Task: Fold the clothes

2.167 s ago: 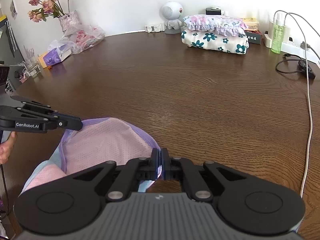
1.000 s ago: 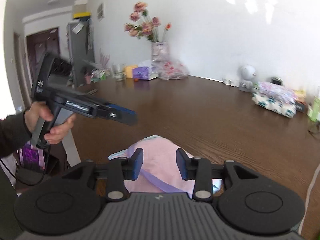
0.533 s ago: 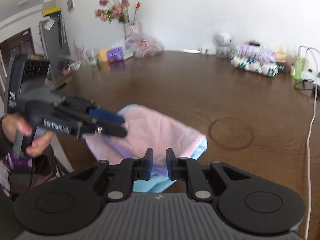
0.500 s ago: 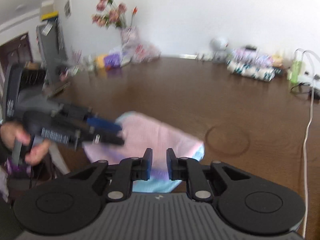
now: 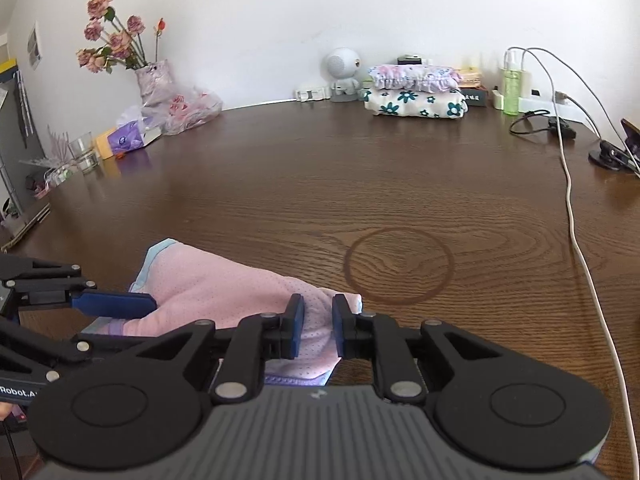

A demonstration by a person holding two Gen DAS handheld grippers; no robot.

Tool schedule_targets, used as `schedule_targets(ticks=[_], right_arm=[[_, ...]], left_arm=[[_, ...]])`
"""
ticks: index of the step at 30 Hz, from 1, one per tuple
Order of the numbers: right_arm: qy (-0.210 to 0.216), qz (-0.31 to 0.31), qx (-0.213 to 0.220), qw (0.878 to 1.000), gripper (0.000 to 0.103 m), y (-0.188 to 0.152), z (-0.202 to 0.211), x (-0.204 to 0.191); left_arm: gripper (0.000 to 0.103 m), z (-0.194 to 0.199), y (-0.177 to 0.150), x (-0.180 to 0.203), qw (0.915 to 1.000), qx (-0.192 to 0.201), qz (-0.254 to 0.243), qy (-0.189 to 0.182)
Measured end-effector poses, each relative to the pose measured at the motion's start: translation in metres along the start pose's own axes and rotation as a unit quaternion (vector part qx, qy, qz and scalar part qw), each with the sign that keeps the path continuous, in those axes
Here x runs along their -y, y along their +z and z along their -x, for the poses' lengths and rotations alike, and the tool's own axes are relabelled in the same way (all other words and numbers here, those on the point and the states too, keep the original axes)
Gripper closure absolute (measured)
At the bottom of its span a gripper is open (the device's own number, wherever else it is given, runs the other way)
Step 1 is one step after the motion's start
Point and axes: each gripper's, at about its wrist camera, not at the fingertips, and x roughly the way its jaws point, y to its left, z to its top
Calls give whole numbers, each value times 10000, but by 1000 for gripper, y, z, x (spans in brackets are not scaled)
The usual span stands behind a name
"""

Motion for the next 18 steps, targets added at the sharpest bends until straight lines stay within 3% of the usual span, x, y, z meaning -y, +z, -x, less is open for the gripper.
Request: schedule_targets(ticks=[3, 7, 9, 12, 15, 18], right_arm=[[-1, -288, 112, 9995, 85, 1, 8, 6], [318, -1204, 183, 9921, 80, 8, 22, 33], [615, -1800, 23, 9817, 80, 10, 19, 52], [786, -2347, -321, 9684, 81, 10, 6, 69], [954, -2703, -508, 9567, 81, 6, -2, 75], [1123, -3026, -627, 9444, 97, 0, -10, 78]], left_arm=[[65, 5, 6, -9, 9995, 0, 209, -239], [63, 14, 27, -23, 9973, 90, 479, -555], [62, 8, 43, -16, 9978, 78, 107, -653], [63, -11, 48, 5, 9973, -126, -559, -464], [64, -23, 39, 14, 9960, -359, -651, -502], [64, -29, 31, 13, 9960, -453, -612, -464]])
